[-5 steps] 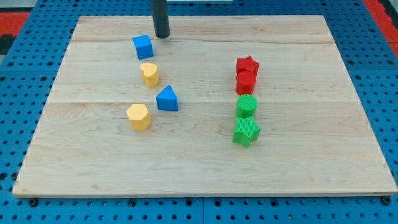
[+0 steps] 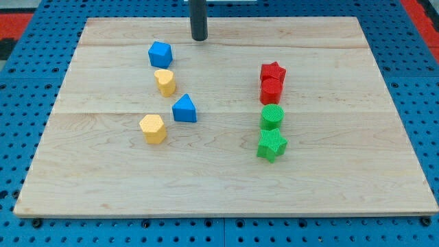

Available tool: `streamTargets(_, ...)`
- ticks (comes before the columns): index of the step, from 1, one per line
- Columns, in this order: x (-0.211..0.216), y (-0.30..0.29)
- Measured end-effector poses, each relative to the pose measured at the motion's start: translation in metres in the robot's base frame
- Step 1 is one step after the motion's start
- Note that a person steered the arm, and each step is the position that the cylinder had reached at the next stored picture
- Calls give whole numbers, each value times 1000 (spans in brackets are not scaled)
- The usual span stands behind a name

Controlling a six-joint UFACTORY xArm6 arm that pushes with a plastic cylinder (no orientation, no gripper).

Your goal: Move the blue triangle slightly left

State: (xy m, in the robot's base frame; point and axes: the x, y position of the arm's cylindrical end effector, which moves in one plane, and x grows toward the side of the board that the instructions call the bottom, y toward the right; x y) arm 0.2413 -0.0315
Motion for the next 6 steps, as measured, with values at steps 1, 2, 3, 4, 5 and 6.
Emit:
streamTargets(1, 98, 42)
streamTargets(2, 165, 43)
streamTargets(3, 207, 39)
streamTargets(4, 207, -20)
streamTargets(5, 200, -51)
streamTargets(6, 199, -27)
